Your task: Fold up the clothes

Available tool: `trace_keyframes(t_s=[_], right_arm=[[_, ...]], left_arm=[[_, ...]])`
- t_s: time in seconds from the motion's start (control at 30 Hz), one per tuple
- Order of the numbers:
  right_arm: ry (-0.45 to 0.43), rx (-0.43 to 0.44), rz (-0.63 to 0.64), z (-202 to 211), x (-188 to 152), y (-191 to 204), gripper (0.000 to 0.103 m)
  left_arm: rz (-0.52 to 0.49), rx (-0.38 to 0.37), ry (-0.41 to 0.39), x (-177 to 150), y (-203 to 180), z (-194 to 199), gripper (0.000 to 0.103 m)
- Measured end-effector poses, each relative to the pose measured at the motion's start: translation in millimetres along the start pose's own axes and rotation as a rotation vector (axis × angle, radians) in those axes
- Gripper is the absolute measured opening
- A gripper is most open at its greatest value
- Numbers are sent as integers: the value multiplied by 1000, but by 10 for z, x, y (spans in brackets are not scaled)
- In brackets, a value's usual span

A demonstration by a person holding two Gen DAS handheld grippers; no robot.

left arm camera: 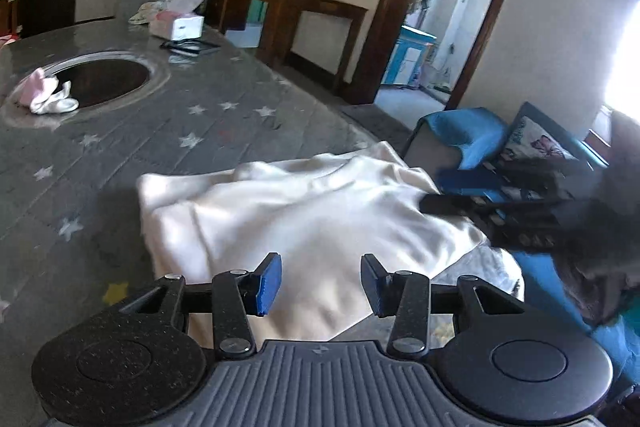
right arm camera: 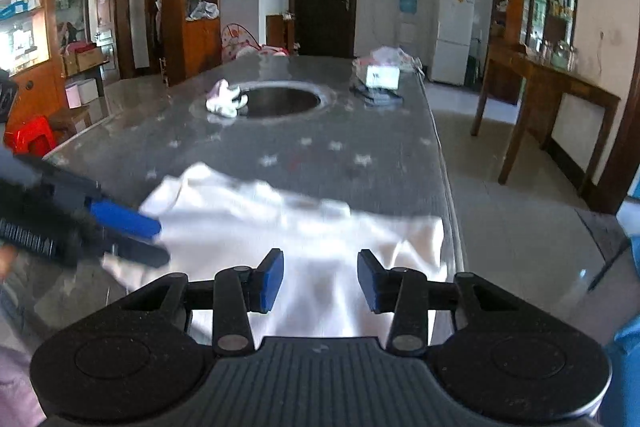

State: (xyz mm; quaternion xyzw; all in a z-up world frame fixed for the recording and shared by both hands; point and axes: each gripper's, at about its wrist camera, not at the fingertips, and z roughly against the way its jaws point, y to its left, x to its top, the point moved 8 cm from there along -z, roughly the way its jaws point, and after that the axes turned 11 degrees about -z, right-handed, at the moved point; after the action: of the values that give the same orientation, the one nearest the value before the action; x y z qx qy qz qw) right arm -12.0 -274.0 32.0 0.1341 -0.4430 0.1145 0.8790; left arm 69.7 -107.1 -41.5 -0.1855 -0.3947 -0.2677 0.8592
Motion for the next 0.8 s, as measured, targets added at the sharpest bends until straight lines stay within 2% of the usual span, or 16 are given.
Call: trace_keyframes(t_s=[0.13,0.23,0.4,0.57,0.7,0.8], right_arm=[[11,30,7,-251,202,37,33],[52,44,4,-549,280,62,33],[134,65,62,-925,205,182,33],[157,42,95,-1125,133,223,33],[150,61,-2,-1191,191,144,33],[136,71,-4,-1145,230,145,33]], left_arm=[[-16,-7,20,-28,-31,-126,46],[-4,-22,35,-60,-21,-184,46],[-2,-38,35,-77,0,-201,46],[-3,-54,33,-85,-7,-212,46],[-2,-62,29,-96,2,-205,47],[4,-66,27,-99,8,-204,48]])
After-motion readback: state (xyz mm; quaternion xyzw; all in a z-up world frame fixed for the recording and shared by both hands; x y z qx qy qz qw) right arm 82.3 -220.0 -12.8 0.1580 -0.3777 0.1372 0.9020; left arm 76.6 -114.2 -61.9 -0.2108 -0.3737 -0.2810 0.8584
